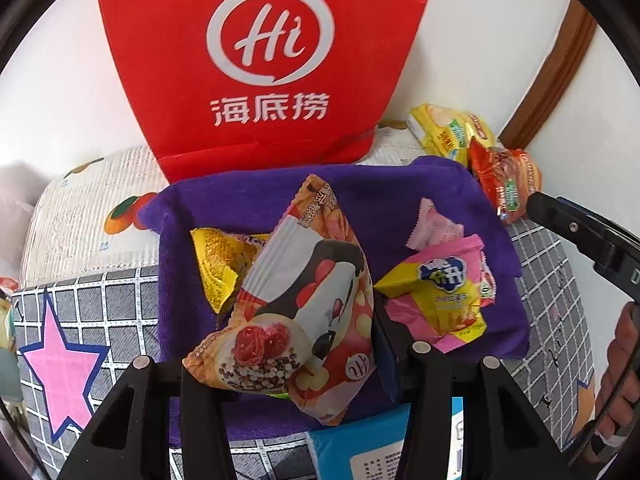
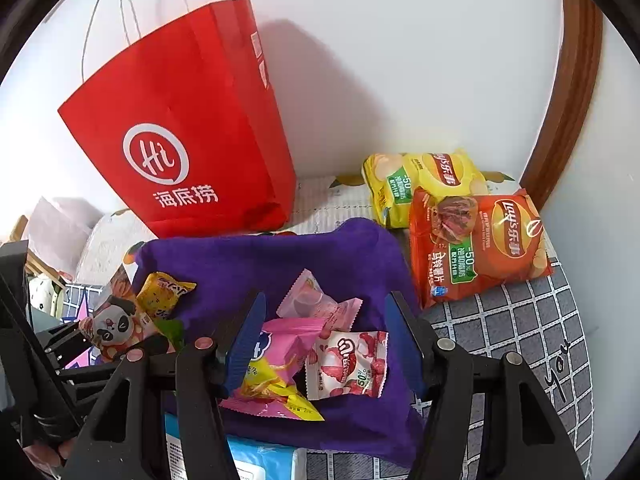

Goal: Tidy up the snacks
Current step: 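Lower both bags onto the purple towel and open both tools, then grasp the red wrapper with the right tool while the left tool grasps the blue bag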

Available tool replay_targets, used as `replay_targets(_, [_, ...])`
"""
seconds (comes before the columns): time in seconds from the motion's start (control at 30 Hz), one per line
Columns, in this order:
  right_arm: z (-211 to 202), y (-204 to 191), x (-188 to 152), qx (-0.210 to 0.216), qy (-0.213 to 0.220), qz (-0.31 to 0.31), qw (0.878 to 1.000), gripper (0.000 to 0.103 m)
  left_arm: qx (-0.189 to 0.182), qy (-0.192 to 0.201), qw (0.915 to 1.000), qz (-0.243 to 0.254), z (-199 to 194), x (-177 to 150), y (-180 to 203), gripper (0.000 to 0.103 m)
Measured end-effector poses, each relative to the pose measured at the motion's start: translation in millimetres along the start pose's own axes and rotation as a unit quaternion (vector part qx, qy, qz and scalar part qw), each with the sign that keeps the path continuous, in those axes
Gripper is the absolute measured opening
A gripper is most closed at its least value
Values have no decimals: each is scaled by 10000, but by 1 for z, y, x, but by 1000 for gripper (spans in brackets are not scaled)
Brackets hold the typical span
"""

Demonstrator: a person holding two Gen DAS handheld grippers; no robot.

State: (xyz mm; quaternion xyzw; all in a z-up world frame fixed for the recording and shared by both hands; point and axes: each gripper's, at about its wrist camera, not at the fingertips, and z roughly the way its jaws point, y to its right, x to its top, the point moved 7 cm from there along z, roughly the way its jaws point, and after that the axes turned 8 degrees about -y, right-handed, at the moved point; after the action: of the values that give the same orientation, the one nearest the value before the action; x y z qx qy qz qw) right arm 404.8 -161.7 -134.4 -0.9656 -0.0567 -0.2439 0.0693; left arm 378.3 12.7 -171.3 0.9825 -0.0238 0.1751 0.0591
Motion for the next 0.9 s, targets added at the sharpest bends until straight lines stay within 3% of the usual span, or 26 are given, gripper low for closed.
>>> replay_targets(0.27, [5, -9, -2, -97, -62, -173, 9998, 61, -26, -192, 9997, -113, 5, 0, -8, 48])
replay_targets(0.37, [6, -10, -3, -132, -79, -215, 9997, 61, -69, -235, 9996, -113, 3, 0, -8, 57])
replay_targets(0.9, [-21, -37, -7, 27, 317, -602, 9977, 61, -371, 424, 9976, -412, -48, 6, -20, 58])
